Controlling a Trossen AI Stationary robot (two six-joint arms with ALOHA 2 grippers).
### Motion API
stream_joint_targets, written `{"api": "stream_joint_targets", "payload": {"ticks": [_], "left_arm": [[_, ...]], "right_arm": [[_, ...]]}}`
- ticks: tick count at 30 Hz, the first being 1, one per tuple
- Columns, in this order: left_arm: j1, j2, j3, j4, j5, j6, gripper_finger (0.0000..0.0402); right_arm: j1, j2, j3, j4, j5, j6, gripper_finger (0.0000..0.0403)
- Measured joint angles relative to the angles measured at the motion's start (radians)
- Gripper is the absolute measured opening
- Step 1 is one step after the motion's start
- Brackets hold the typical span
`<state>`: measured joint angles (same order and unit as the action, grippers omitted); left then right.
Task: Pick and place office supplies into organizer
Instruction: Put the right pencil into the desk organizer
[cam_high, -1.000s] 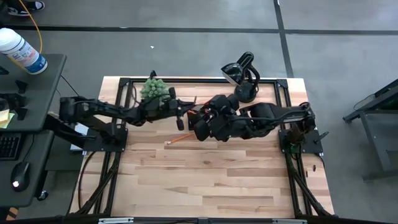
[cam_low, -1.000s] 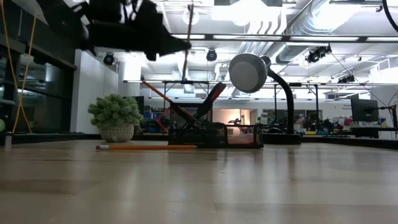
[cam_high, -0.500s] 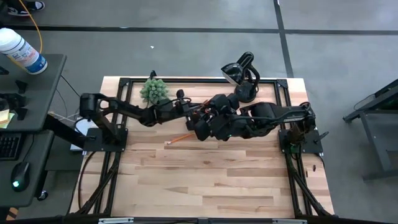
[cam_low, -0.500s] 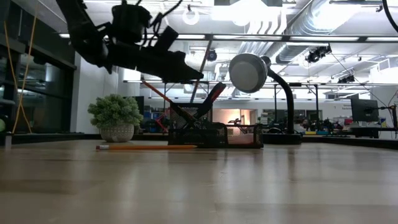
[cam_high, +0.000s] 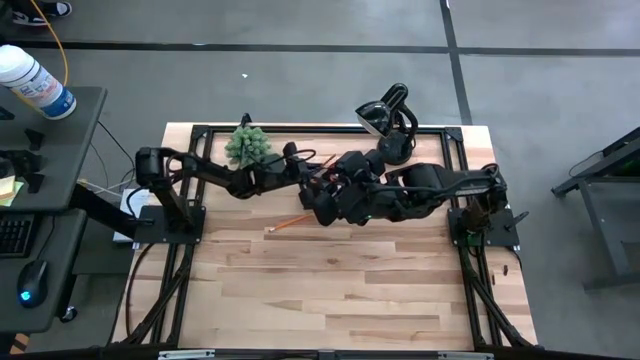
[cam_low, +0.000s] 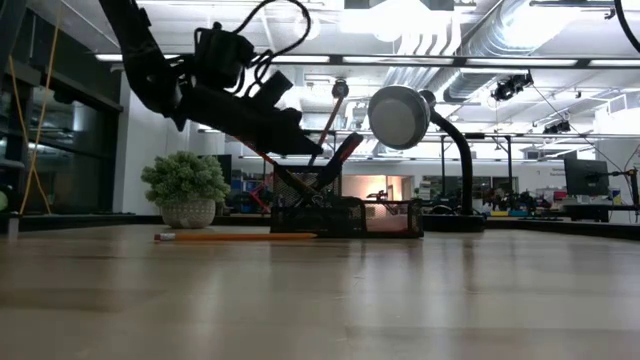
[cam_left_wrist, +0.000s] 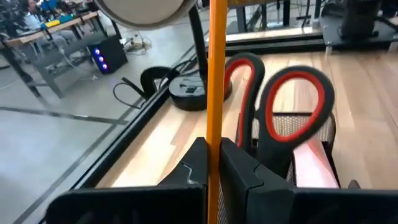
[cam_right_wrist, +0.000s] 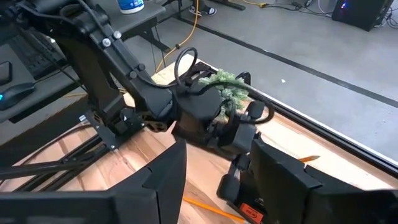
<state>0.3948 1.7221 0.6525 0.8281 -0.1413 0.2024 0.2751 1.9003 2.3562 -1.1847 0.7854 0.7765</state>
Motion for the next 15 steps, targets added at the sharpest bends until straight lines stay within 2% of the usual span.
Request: {"api": "stream_joint_targets", "payload": {"ticks": [3,10,15], "left_arm": [[-0.006,0.000,0.000,-0.050,-0.033,-0.001,0.0000],[-0.002,-0.002,0.000,-0.093,-0.035,-0.044,0.0001],[-0.002,-0.002,0.000,-0.092,-0.032,-0.088,0.0026]], "right_arm": [[-0.001,0.000,0.000,0.000,0.001,0.000,0.0171],[-0.001,0.000,0.000,0.000,-0.002,-0.001,0.0168],[-0.001,0.000,0.000,-0.001,0.000,-0.001,0.0169]]}}
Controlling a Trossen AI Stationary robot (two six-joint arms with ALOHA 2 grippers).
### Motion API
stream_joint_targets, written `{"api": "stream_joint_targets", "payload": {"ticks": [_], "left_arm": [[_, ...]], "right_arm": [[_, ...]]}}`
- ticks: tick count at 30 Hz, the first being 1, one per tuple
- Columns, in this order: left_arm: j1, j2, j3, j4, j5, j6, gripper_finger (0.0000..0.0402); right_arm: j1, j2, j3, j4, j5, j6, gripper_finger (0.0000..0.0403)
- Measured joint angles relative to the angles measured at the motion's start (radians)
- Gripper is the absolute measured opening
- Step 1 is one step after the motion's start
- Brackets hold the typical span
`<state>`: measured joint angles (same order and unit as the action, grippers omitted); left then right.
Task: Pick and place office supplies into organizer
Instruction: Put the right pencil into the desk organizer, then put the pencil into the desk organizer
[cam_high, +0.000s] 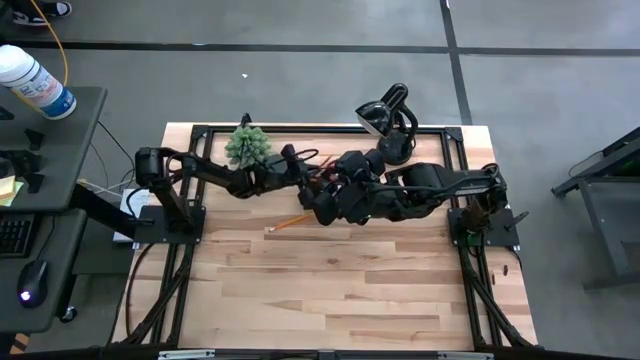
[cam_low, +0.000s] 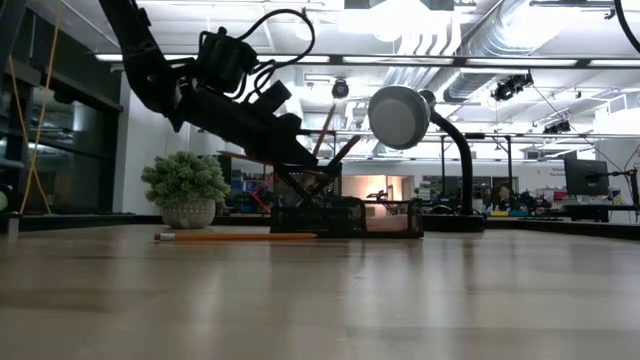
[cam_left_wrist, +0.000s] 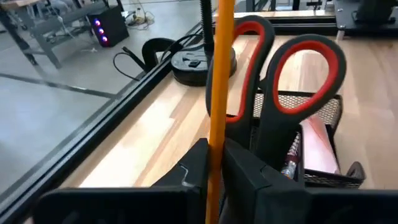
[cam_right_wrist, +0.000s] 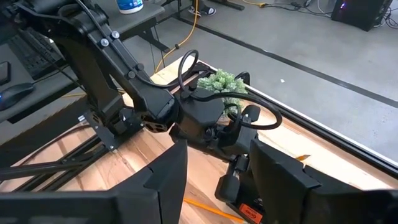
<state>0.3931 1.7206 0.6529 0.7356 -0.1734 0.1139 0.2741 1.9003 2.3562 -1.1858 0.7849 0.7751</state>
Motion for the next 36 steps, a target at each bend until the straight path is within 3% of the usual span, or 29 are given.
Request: {"api": "stream_joint_targets", "payload": {"ticks": [9,15,19,24,30,36], "left_arm": [[-0.001,0.000,-0.001,0.010,0.009,-0.049,0.0096],[-0.001,0.000,-0.001,0.119,0.061,-0.050,0.0119],[-0.001,-0.027,-0.001,0.162,0.118,-0.050,0.0126],[0.000,-0.101,-0.001,0.124,0.267,-0.092,0.0126],[-0.001,-0.228,-0.001,-0.072,0.375,-0.127,0.0126],[-0.016,-0.381,-0.002,-0.453,0.348,-0.069,0.0126]], "right_arm": [[0.000,0.000,0.000,-0.009,0.002,-0.001,0.0168],[0.000,0.000,0.000,-0.027,0.010,0.000,0.0167],[0.000,0.000,0.000,-0.042,0.010,0.000,0.0166],[-0.006,0.000,0.000,-0.046,0.004,0.001,0.0167],[-0.029,0.000,0.000,-0.046,-0.039,0.001,0.0163],[-0.051,0.000,0.000,-0.047,-0.055,0.001,0.0162]]}}
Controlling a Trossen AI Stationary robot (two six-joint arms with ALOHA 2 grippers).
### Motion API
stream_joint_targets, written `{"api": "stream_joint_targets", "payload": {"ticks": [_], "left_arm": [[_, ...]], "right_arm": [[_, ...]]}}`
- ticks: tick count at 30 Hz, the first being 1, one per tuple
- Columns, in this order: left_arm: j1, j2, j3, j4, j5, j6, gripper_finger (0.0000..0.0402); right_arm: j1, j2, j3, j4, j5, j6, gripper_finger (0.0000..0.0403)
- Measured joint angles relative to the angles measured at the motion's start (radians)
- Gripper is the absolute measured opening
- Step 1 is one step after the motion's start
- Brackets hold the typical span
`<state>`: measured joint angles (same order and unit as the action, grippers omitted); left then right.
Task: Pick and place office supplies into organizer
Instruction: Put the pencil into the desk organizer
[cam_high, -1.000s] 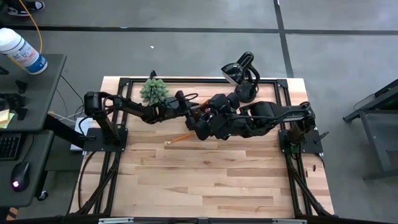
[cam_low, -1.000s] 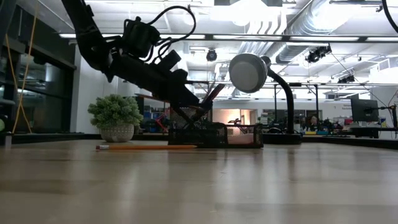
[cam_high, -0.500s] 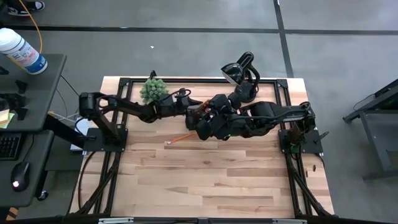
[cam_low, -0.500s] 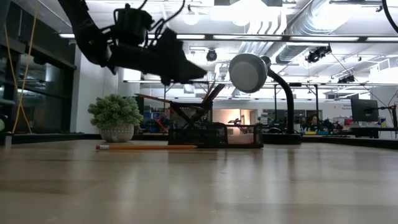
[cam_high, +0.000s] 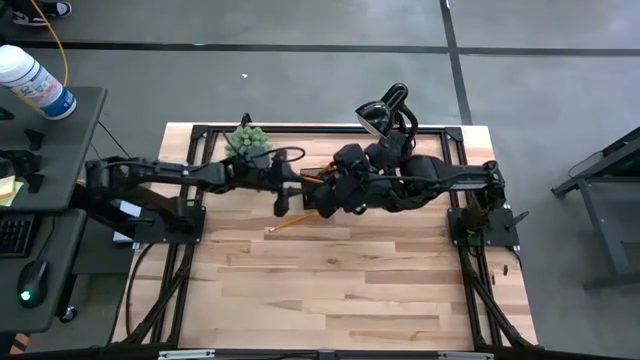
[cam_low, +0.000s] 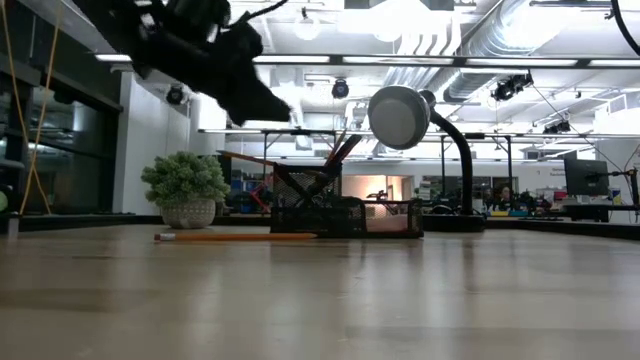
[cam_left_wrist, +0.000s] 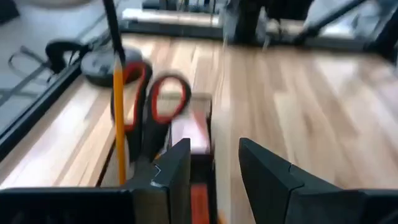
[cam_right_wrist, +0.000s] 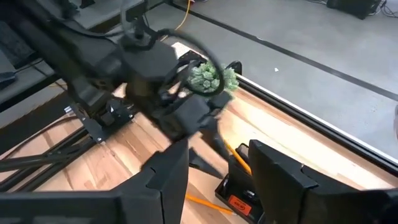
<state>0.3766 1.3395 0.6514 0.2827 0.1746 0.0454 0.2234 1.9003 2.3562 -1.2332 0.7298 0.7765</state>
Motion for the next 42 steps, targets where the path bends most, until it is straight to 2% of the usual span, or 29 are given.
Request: {"api": "stream_joint_targets", "payload": {"ticks": [9,17,20,30,38,42], "left_arm": [[-0.108,-0.221,0.000,-0.410,-0.159,0.053,0.0126],[-0.208,-0.344,0.000,-0.755,-0.349,0.053,0.0126],[-0.237,-0.380,0.000,-0.839,-0.385,0.049,0.0127],[-0.338,-0.527,-0.002,-0.988,-0.433,-0.014,0.0127],[-0.428,-0.666,-0.118,-0.992,-0.447,-0.174,0.0127],[-0.460,-0.707,-0.155,-0.973,-0.464,-0.253,0.0127]], "right_arm": [[-0.023,0.000,0.000,0.004,0.004,0.012,0.0161],[-0.023,0.027,0.000,0.023,0.007,0.055,0.0154],[-0.023,0.056,0.000,0.027,-0.012,0.076,0.0156],[-0.023,0.164,-0.001,0.046,-0.084,0.113,0.0150],[-0.047,0.168,-0.001,0.052,-0.104,0.116,0.0150],[-0.080,0.168,-0.001,0.048,-0.173,0.099,0.0150]]}}
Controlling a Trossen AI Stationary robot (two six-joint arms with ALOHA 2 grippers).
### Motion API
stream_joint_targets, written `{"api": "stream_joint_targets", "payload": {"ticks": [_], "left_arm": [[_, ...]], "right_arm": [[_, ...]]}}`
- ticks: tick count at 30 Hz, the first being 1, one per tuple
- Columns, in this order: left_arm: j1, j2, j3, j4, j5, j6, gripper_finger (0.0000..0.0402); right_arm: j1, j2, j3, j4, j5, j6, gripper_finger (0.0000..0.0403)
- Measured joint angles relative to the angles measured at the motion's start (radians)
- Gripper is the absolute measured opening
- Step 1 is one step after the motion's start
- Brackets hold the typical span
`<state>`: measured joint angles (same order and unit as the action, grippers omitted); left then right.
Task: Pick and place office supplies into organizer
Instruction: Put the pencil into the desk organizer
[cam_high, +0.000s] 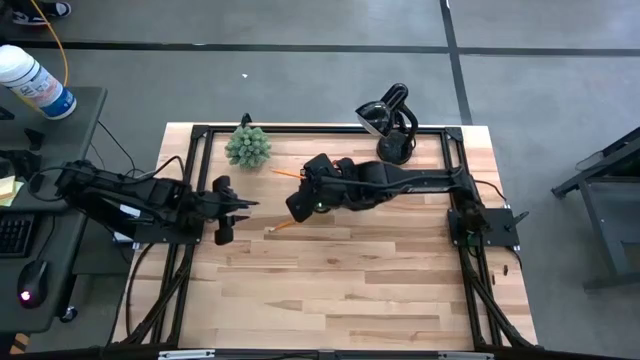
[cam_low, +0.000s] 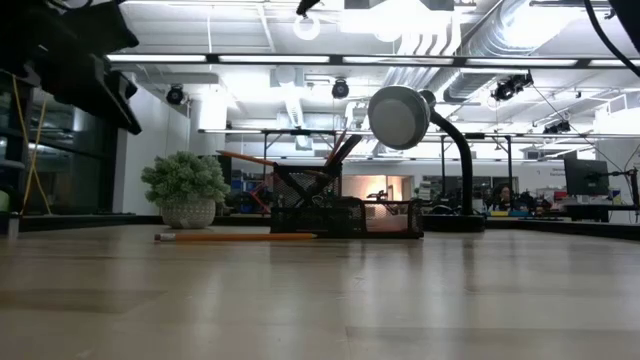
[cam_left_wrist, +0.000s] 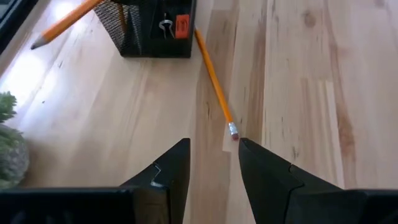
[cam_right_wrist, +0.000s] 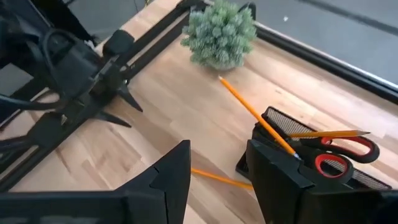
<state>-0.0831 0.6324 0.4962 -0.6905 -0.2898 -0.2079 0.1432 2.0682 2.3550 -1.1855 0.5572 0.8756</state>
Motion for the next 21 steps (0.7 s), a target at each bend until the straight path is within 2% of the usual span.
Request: {"api": "stream_joint_targets", "payload": {"ticks": [8,15,21], "left_arm": [[-0.029,-0.011,-0.060,0.066,-0.035,-0.120,0.0127],[-0.028,0.009,-0.094,0.137,-0.019,-0.208,0.0127],[-0.028,0.087,-0.107,0.218,-0.018,-0.302,0.0127]], "right_arm": [[-0.093,0.000,0.000,-0.003,-0.083,-0.126,0.0146],[-0.182,0.000,0.000,-0.014,-0.189,-0.343,0.0146],[-0.205,0.000,0.000,-0.178,-0.219,-0.525,0.0139]]}}
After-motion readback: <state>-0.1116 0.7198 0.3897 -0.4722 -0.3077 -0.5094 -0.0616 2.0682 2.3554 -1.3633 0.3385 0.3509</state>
